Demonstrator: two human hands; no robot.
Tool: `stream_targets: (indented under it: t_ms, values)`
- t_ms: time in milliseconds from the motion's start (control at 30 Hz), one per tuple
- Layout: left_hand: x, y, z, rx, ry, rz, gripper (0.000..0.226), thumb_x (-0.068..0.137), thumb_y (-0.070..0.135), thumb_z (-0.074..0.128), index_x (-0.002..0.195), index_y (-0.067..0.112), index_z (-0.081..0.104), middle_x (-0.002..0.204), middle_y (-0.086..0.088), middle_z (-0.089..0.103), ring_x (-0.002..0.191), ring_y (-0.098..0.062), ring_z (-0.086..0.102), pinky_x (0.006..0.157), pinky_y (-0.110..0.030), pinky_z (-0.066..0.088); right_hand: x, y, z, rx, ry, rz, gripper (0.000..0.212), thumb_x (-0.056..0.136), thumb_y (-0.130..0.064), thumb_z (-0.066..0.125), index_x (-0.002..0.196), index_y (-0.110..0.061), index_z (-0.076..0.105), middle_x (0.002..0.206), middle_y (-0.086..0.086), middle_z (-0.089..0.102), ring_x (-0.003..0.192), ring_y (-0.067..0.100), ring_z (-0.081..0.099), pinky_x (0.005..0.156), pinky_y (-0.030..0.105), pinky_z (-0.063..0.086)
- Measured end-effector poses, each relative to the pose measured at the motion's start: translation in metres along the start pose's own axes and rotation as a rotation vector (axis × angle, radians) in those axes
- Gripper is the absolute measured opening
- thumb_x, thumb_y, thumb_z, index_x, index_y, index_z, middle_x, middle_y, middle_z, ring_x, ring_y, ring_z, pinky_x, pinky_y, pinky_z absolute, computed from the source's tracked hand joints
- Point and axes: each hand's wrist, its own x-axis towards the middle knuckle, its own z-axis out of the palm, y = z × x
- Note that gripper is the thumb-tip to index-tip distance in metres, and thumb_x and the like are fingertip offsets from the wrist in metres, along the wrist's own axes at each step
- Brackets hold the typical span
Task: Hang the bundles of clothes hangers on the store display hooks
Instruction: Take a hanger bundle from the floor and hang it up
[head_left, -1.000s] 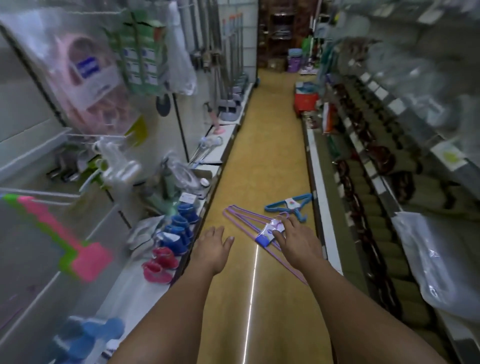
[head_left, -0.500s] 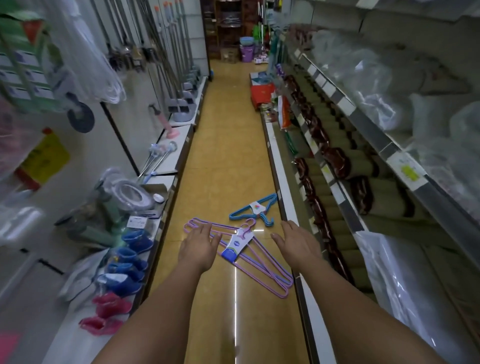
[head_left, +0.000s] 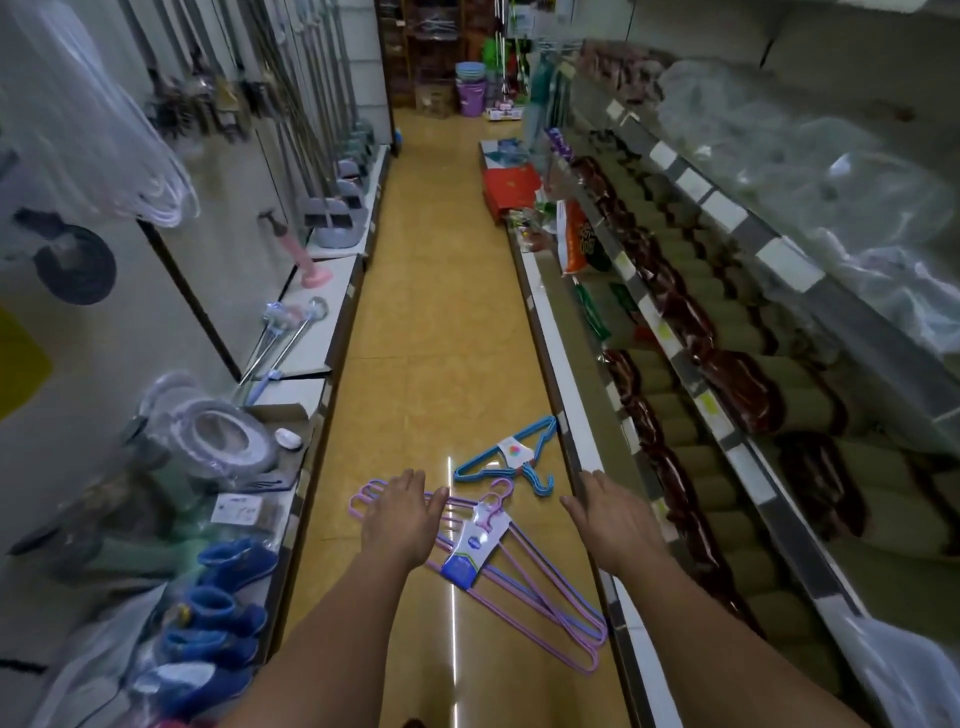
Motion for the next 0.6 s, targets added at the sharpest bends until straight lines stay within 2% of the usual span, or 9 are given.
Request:
stream_targets:
  t_ms: [133,267,433,600]
  values:
    - [0.054,-0.026,0.011,0.046,-0.066,0.003,0.059,0.101,0.048,0.028,0.148,0.013,0.031,0.156,-0.005,0.028,0.144,-0.021,0.024,0.114,-0.038,0.026,0.054,-0.019,0.025,0.02,-0.047,0.012,0.055,0.101,-0.048,0.025,0.143,-0.015,0.034,0.143,0.004,0.043,0.121,0.023,0.05,0.099,0.035,0.041]
    - [0.095,-0.049,0.041,0.097,-0.103,0.011,0.051,0.1,0.047,0.03,0.139,0.014,0.041,0.145,-0.005,0.042,0.134,-0.021,0.038,0.104,-0.035,0.035,0.099,-0.026,0.055,-0.004,-0.076,0.018,0.054,0.101,-0.048,0.024,0.143,-0.015,0.036,0.144,0.005,0.043,0.12,0.024,0.051,0.097,0.034,0.039]
    - [0.15,-0.077,0.107,0.073,-0.144,-0.021,0.057,0.101,0.048,0.028,0.147,0.016,0.032,0.154,-0.001,0.03,0.142,-0.017,0.027,0.112,-0.035,0.029,0.164,-0.019,0.117,-0.016,-0.092,-0.019,0.051,0.102,-0.045,0.025,0.142,-0.015,0.036,0.141,0.007,0.046,0.121,0.024,0.05,0.098,0.034,0.038]
    - [0.218,-0.112,0.211,0.087,-0.173,-0.048,0.057,0.101,0.047,0.027,0.149,0.016,0.029,0.156,-0.001,0.027,0.143,-0.017,0.025,0.113,-0.034,0.026,0.234,0.005,0.224,-0.022,-0.13,-0.021,0.047,0.102,-0.044,0.026,0.137,-0.016,0.041,0.135,0.007,0.051,0.116,0.024,0.053,0.096,0.034,0.04]
